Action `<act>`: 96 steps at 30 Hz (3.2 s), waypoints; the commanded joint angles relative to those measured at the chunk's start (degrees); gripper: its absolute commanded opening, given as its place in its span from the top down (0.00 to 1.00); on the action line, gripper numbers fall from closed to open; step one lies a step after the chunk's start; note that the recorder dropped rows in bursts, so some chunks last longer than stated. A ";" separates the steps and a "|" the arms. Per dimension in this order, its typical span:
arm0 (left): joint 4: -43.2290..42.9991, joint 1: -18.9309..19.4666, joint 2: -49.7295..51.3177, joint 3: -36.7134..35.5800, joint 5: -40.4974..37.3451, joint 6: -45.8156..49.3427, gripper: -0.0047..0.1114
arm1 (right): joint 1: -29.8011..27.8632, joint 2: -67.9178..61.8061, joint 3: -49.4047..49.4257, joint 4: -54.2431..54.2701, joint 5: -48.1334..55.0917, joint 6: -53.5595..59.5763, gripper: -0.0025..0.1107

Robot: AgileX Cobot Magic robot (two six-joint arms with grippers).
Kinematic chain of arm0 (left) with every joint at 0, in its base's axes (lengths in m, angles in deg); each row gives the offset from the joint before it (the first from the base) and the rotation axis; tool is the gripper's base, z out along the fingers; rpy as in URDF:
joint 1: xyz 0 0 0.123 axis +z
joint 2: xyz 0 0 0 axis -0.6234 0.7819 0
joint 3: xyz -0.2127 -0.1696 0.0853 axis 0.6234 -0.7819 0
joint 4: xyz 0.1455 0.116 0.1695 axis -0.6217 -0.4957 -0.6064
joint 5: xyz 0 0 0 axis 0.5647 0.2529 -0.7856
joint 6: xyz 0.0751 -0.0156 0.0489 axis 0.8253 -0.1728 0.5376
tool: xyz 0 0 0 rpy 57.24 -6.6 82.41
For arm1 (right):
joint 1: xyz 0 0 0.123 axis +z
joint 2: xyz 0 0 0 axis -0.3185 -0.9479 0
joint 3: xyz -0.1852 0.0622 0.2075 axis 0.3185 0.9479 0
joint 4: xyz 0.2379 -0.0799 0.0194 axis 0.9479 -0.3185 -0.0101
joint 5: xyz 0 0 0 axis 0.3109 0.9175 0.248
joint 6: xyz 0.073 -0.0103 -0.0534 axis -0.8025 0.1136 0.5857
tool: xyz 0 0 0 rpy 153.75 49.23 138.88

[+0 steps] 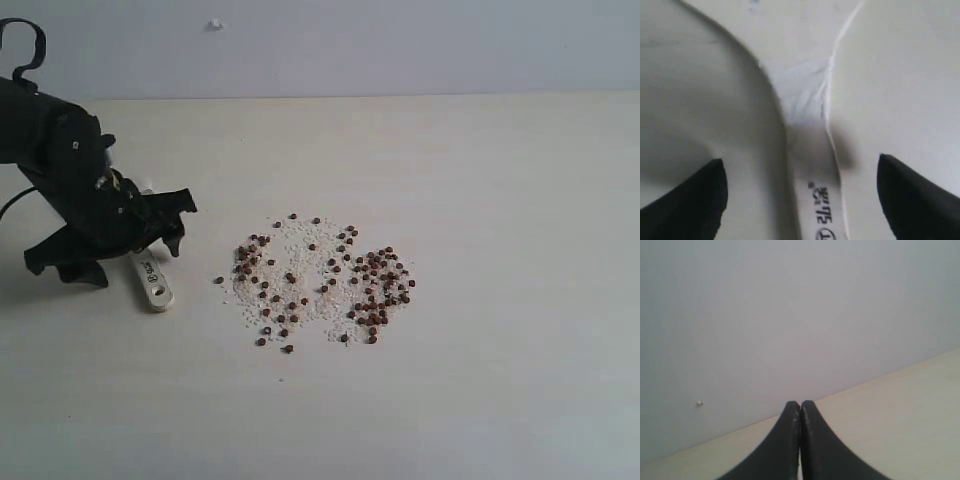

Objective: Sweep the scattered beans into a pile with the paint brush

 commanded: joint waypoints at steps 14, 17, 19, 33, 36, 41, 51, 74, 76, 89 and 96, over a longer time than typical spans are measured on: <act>-4.30 2.40 0.34 0.22 -2.34 -3.24 0.36 | 0.08 0.39 0.27 0.21 -0.05 0.06 0.98; -4.74 2.52 0.34 0.22 -4.29 -3.24 0.41 | 0.08 0.39 0.27 0.21 -0.05 0.06 0.98; -4.74 2.65 0.34 0.22 -4.69 -3.09 0.42 | 0.08 0.39 0.27 0.21 -0.05 0.06 0.98; -9.01 4.29 0.34 0.22 -6.86 3.87 0.74 | 0.08 0.39 0.27 0.21 -0.05 0.06 0.98; -9.01 4.29 0.34 0.22 -6.86 9.61 0.86 | 0.08 0.39 0.27 0.21 -0.05 0.06 0.98; -9.01 4.29 0.34 0.22 -6.86 17.57 0.96 | 0.08 0.39 0.27 0.21 -0.05 0.06 0.98; -9.01 4.29 -1.23 0.22 -3.11 26.49 0.96 | 0.08 0.39 0.27 0.21 -0.05 0.06 0.98; -8.49 4.29 -1.46 6.21 -5.70 41.91 0.96 | 0.08 0.39 0.27 0.21 -0.05 0.06 0.98; -8.49 4.29 -1.46 7.59 -7.46 43.01 0.96 | 0.08 0.39 0.27 0.21 -0.05 0.06 0.98; -8.08 4.29 -1.46 9.92 -11.30 47.57 0.96 | 0.08 0.39 0.27 0.21 -10.10 0.05 0.98; -0.76 4.29 -1.35 15.77 -18.34 54.04 0.96 | 0.08 0.39 0.27 2.09 -14.45 -1.09 0.98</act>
